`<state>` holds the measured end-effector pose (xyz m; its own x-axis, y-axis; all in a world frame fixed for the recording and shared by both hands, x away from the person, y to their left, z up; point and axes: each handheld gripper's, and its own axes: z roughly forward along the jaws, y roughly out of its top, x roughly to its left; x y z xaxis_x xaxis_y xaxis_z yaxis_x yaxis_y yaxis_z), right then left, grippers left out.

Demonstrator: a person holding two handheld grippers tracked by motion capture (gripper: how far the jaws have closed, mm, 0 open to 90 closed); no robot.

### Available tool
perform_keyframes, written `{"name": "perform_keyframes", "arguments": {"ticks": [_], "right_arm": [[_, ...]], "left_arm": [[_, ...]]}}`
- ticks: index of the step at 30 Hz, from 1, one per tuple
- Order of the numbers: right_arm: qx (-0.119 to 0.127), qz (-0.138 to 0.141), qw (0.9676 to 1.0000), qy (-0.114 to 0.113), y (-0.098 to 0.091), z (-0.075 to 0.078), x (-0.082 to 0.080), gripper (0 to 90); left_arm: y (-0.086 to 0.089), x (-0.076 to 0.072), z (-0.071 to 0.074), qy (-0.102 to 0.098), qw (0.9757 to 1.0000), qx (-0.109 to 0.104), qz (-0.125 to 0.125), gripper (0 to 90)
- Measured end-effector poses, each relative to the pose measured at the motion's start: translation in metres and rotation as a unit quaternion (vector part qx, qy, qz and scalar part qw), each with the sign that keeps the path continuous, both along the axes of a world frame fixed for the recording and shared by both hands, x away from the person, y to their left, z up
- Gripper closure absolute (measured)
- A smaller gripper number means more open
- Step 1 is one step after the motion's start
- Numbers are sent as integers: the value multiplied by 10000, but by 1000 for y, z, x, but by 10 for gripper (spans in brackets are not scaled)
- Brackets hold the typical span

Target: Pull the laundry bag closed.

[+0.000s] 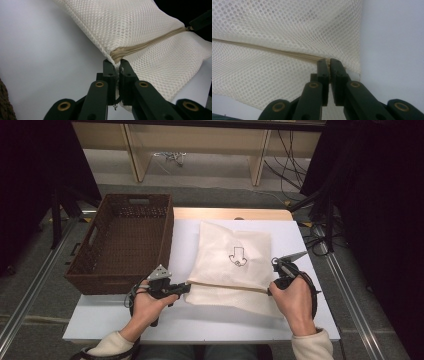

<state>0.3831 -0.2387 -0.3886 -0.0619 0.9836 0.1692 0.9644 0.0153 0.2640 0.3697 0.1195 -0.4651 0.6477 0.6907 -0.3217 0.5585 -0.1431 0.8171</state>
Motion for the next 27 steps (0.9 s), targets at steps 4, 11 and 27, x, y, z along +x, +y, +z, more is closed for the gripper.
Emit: {"name": "perform_keyframes", "arguments": {"ticks": [4,11,27], "right_arm": [[-45,8,10000,4,0,0,0,876],[5,0,10000,5,-3,0,-1,876],[-73,44,9999,-92,-8,0,-2,876]], "left_arm": [[0,0,0,-3,10000,11,5,851],[0,0,0,25,10000,-25,21,851],[-1,0,0,16,10000,-11,4,851]]}}
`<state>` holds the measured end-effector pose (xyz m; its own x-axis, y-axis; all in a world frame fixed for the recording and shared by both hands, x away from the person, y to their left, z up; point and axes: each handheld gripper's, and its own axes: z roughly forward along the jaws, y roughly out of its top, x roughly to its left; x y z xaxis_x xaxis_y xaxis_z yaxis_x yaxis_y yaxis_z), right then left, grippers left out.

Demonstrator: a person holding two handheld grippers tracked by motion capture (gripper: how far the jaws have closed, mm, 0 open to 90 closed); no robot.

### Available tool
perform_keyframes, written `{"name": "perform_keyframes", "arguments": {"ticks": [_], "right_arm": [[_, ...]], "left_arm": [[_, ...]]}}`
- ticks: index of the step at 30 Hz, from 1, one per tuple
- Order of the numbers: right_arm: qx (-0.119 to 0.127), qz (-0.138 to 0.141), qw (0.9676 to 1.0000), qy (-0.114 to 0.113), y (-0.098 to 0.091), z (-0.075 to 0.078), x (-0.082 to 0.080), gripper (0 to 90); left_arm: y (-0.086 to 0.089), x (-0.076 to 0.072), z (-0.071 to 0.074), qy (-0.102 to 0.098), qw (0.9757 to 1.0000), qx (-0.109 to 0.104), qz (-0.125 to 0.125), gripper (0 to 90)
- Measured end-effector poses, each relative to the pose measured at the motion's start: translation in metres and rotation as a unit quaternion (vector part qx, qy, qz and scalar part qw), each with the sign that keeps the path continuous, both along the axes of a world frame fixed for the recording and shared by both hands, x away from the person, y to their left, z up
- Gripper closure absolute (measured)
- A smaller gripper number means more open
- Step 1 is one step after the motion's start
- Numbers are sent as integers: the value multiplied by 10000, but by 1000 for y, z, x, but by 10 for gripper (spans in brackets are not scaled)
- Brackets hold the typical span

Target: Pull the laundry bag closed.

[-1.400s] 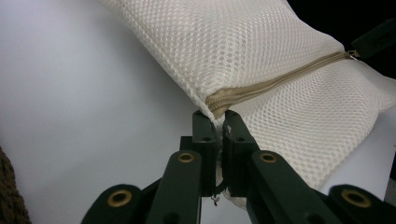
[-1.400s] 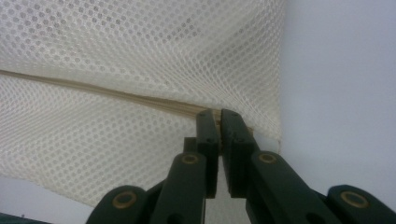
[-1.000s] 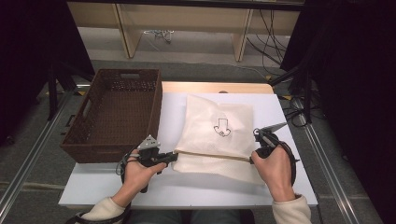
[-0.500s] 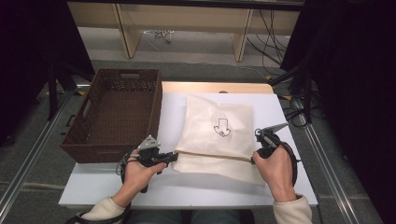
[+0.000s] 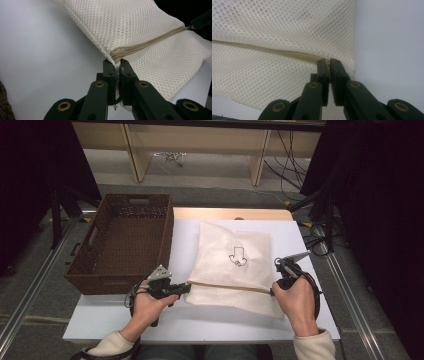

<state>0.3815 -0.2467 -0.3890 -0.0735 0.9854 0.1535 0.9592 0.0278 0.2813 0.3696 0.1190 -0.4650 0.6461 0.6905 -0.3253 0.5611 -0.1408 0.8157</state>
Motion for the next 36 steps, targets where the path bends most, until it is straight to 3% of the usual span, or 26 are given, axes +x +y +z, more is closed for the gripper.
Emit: {"name": "perform_keyframes", "arguments": {"ticks": [3,18,19,23,24,25,33,35,36], "right_arm": [[53,-114,9998,122,2,1,1,876],[38,-139,9999,32,-4,2,-1,876],[119,-363,9992,131,0,4,-2,876],[111,-358,9992,153,0,3,-2,876],[49,-200,9997,114,-3,3,-1,876],[69,-341,9992,189,-1,4,-2,876],[66,-370,9990,246,-3,3,-2,876],[24,-239,9996,134,-5,1,-2,876],[120,-347,9992,164,-3,0,-2,875]], "left_arm": [[0,0,0,15,10000,20,-7,851],[0,0,-1,25,10000,17,-17,851],[0,1,-1,36,10000,4,-20,851],[0,1,-1,33,10000,5,-22,851],[0,1,-1,35,10000,0,-21,851],[0,0,-1,38,10000,3,-23,851],[0,0,-1,32,10000,24,-31,851],[0,1,-1,37,10000,15,-24,851],[0,1,-1,37,10000,15,-24,851]]}}
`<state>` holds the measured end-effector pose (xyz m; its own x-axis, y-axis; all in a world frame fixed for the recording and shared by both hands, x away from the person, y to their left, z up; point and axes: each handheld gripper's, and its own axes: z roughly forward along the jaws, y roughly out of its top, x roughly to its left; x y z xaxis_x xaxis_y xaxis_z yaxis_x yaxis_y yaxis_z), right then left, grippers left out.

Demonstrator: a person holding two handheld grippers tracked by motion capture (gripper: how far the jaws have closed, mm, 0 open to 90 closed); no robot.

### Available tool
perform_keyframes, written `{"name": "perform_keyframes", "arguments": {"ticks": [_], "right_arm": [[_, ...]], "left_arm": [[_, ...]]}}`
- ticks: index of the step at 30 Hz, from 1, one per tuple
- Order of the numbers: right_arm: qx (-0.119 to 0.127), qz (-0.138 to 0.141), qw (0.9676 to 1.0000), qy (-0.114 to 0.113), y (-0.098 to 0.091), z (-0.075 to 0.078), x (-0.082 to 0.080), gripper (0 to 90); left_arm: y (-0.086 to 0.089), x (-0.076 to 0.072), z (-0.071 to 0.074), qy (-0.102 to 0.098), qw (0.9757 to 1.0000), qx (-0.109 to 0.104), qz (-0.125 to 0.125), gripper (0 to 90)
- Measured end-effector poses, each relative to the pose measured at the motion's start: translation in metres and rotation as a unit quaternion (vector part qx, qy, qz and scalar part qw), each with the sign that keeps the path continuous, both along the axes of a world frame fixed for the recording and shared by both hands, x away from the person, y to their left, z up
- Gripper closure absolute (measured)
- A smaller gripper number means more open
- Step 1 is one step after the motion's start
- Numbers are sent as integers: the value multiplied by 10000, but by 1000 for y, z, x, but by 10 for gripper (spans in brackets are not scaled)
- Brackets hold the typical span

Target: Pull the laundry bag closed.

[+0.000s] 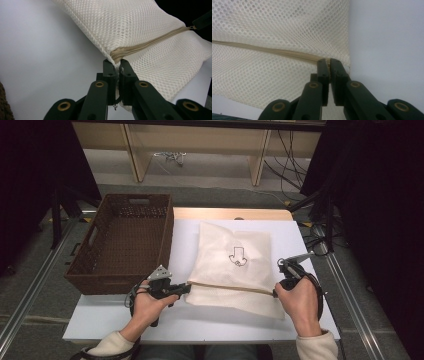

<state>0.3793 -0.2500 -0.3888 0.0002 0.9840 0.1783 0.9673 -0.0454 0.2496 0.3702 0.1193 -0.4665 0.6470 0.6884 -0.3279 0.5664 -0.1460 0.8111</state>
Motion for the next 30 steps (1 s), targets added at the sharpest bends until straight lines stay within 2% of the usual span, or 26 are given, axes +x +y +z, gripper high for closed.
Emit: {"name": "perform_keyframes", "arguments": {"ticks": [4,5,6,7,11,13,14,16,17,18,19,20,21,23,24,25,26,27,30], "right_arm": [[-1,47,10000,49,-1,-1,1,875],[-1,60,9999,113,-1,-1,1,876],[-29,188,9998,39,-3,-2,2,875],[17,180,9998,111,-2,-2,3,876],[-15,140,9999,81,-2,-5,4,875],[3,122,9998,165,-3,-7,6,875],[24,211,9997,146,-4,-8,6,875],[62,146,9996,237,-4,-11,8,875],[105,-8,9996,280,-1,-11,7,875],[56,192,9994,265,-4,-14,9,875],[93,224,9993,271,-4,-15,9,875],[56,167,9994,301,-4,-16,9,875],[95,-32,9992,378,-1,-16,9,875],[82,206,9992,338,-5,-20,10,875],[27,353,9992,201,-7,-23,11,875],[56,452,9988,170,-9,-24,11,875],[54,359,9989,290,-8,-23,11,875],[6,237,9993,282,-7,-23,10,875],[-21,458,9988,180,-14,-26,11,876]], "left_arm": [[0,0,-1,-1,10000,19,17,851],[0,0,-1,-29,10000,81,-27,851],[-1,0,-1,12,10000,61,15,851],[0,0,-2,24,10000,73,-1,851],[-1,-1,-4,2,10000,82,-34,851],[0,-1,-5,18,9999,131,-66,850],[-1,-1,-5,30,9999,89,-49,850],[-1,-1,-6,27,10000,81,-45,851],[-1,-1,-6,39,9999,86,-51,851],[0,-1,-6,43,9999,112,-59,850],[0,-1,-7,58,9999,108,-60,851],[0,-1,-7,62,9999,112,-67,850],[0,-1,-8,69,9999,109,-64,851],[0,-1,-8,70,9999,108,-68,851],[0,-1,-9,84,9999,115,-75,851],[0,-1,-9,83,9999,129,-67,851],[0,-1,-9,73,9998,147,-67,851],[0,-1,-9,79,9998,150,-64,851],[1,-1,-9,82,9998,176,-61,852]]}}
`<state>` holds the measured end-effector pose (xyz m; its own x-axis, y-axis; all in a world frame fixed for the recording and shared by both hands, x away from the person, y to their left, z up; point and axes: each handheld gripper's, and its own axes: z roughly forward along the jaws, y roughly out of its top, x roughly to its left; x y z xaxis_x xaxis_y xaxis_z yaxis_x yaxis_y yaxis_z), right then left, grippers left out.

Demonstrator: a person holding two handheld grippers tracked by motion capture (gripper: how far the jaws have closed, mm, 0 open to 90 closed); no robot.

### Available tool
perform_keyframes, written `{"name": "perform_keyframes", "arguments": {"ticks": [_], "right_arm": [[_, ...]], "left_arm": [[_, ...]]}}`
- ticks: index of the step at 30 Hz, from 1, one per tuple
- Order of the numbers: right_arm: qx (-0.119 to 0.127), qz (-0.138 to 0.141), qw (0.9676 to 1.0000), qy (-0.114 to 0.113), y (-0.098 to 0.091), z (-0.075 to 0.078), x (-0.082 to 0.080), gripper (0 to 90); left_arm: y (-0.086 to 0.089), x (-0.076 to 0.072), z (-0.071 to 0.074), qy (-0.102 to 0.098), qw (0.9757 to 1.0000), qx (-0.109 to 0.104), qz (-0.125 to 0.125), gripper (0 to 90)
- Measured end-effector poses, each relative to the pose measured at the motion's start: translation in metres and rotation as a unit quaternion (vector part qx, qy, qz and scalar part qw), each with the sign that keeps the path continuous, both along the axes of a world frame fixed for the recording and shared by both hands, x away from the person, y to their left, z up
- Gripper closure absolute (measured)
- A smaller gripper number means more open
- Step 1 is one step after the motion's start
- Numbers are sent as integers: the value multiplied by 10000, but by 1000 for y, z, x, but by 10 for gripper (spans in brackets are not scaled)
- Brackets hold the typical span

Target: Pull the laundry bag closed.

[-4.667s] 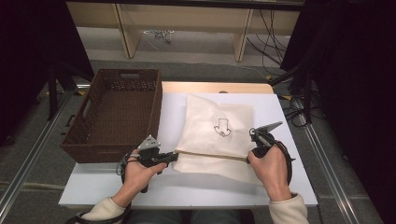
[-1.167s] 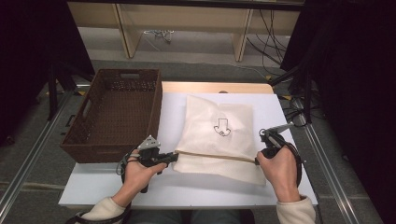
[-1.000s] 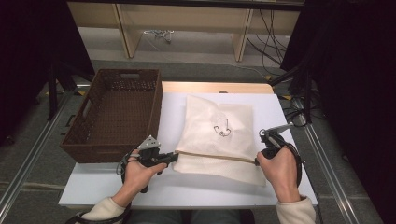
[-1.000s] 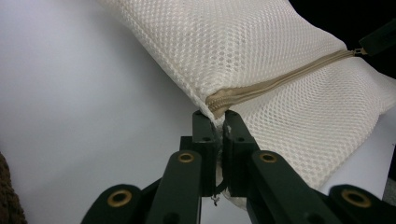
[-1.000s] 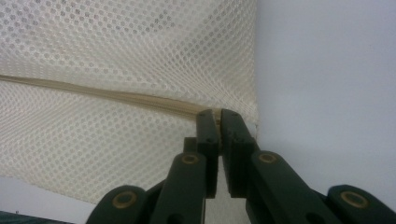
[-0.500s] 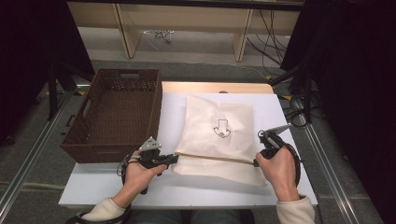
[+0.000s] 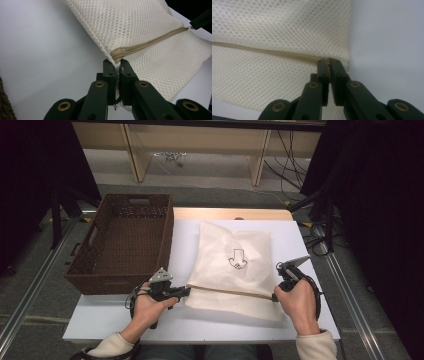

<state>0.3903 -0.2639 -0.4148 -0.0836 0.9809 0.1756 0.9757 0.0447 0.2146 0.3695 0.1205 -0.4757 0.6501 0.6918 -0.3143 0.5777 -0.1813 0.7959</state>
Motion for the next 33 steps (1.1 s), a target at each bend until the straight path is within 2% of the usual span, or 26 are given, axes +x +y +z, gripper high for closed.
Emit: {"name": "perform_keyframes", "arguments": {"ticks": [1,2,4,5,6,7,8,9,10,11,12,13,15,16,17,19,20,21,24,26,27,28,32,33], "right_arm": [[62,-25,10000,20,-2,-1,0,876],[12,-182,9998,76,-1,0,-1,876],[11,-177,9998,53,-2,-1,0,875],[109,-330,9989,302,-1,1,-2,875],[59,-109,9999,55,-4,-2,-1,875],[62,-528,9981,305,1,1,-2,876],[152,-594,9976,314,2,1,-2,875],[57,-314,9993,181,-3,-1,-1,876],[72,-207,9997,139,-5,-3,0,876],[128,-343,9989,278,-3,-1,-1,876],[107,-121,9998,119,-7,-4,0,875],[30,-353,9992,186,-4,-4,0,876],[145,-417,9984,350,-4,-2,-1,876],[123,-387,9986,337,-4,-3,0,876],[109,-197,9996,183,-7,-5,0,875],[83,-120,9998,124,-9,-7,1,875],[120,-544,9974,461,-3,-2,0,875],[111,-430,9985,312,-5,-5,0,875],[58,-346,9993,161,-6,-6,0,875],[41,-380,9991,201,-6,-5,0,874],[60,-521,9979,389,-3,-2,0,874],[56,-566,9976,400,-3,-1,0,873],[-8,-507,9983,278,-1,1,-1,869],[-46,-271,9996,106,-4,0,-1,868]], "left_arm": [[0,0,0,12,10000,-8,-8,851],[0,0,0,7,10000,-8,2,851],[0,0,-1,33,10000,-2,-25,851],[0,0,-1,23,10000,8,-15,852],[0,0,-2,31,10000,17,-24,851],[0,0,-2,34,10000,16,-23,851],[0,0,-2,29,10000,17,-24,851],[-1,0,-3,40,10000,-21,-11,851],[-1,0,-3,39,10000,-3,-10,851],[-1,0,-3,54,10000,16,-36,851],[-1,-1,-3,71,10000,30,-46,851],[-1,-1,-3,46,10000,54,-45,851],[-1,-1,-4,46,10000,61,-49,851],[-2,-1,-4,48,10000,38,-40,851],[-2,-1,-5,70,9999,60,-60,851],[-2,-1,-5,69,9999,62,-73,850],[-2,-2,-5,70,9999,48,-65,850],[-2,-2,-5,72,9999,47,-73,850],[-4,-3,-6,86,9998,125,-141,850],[-5,-4,-7,76,9998,144,-153,849],[-6,-5,-7,62,9996,187,-182,849],[-6,-6,-7,44,9996,208,-210,848],[-7,-7,-6,23,9997,179,-182,845],[-7,-7,-6,9,9997,185,-179,844]]}}
